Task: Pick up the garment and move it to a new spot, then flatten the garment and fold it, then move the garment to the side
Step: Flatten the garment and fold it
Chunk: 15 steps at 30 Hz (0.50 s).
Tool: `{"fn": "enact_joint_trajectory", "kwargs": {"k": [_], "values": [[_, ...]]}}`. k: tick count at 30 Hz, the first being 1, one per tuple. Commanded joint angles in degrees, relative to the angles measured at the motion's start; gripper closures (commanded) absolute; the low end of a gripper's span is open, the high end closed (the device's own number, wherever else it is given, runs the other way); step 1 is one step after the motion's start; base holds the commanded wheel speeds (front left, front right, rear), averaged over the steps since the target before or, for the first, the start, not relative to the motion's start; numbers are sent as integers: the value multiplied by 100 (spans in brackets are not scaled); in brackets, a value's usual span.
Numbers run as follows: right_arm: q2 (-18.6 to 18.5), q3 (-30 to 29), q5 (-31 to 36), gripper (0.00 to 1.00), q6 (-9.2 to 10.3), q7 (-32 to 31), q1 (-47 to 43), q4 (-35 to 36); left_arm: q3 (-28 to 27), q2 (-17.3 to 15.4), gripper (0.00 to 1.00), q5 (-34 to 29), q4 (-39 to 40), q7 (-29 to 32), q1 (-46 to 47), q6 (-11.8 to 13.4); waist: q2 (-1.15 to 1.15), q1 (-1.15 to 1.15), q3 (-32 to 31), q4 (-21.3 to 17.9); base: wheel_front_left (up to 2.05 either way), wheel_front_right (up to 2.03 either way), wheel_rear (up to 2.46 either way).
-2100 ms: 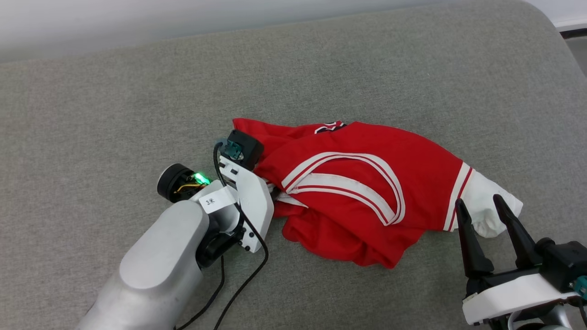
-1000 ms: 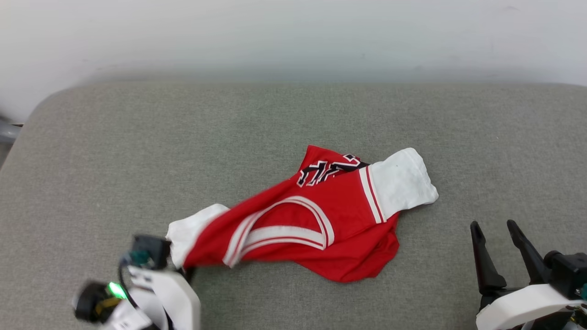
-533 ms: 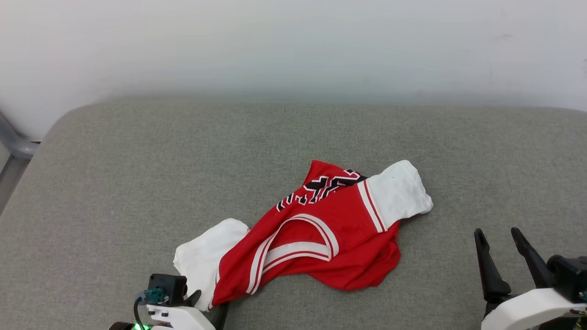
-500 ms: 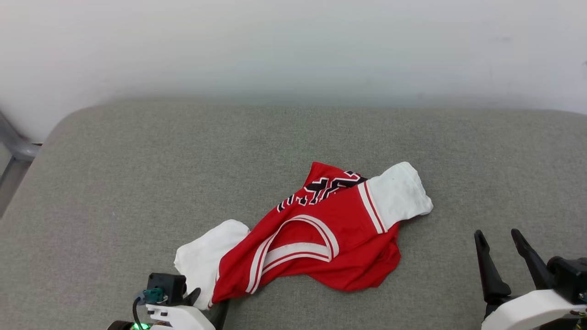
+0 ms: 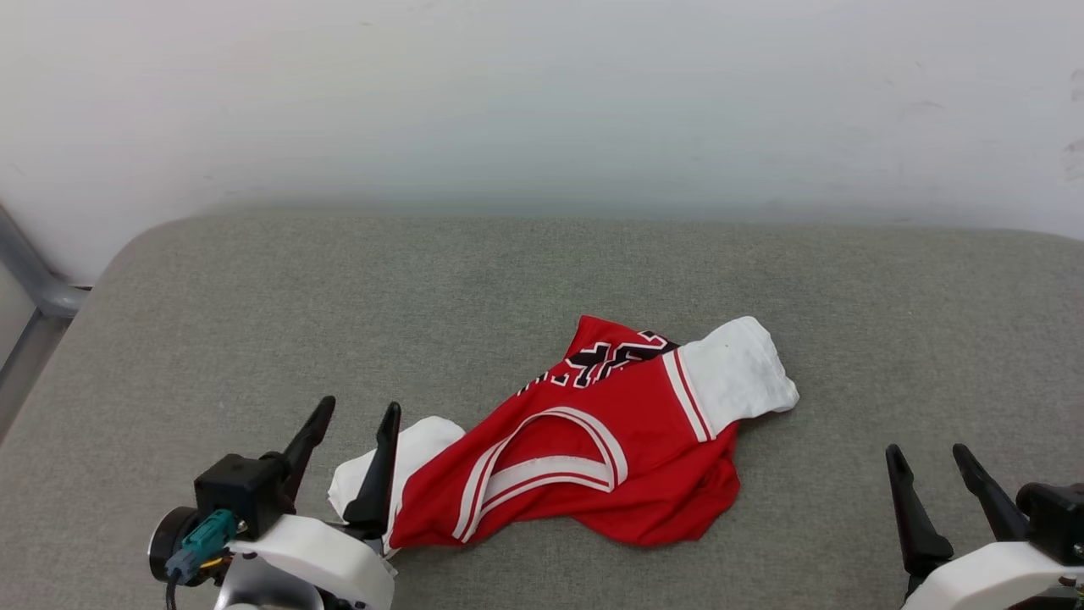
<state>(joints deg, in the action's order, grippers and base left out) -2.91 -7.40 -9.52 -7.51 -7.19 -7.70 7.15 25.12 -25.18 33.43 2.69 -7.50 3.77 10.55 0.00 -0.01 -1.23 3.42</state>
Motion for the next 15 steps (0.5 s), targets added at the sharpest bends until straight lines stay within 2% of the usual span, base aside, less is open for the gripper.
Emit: {"fn": "enact_joint_trajectory", "kwargs": {"k": [1,10,15], "values": [[4,-51,-19,0,4,-38,-51,-34,-83,18,0,-64,56,-198,20,64,0,1,18,27,0,0,0],[4,-389,-195,0,4,-552,384,-643,-257,-15,0,-306,415,-500,127,300,0,1,254,343,0,0,0],[3,-557,-58,0,4,-1086,852,-1078,-226,2,0,-337,499,-527,149,296,0,1,427,519,0,0,0]]}}
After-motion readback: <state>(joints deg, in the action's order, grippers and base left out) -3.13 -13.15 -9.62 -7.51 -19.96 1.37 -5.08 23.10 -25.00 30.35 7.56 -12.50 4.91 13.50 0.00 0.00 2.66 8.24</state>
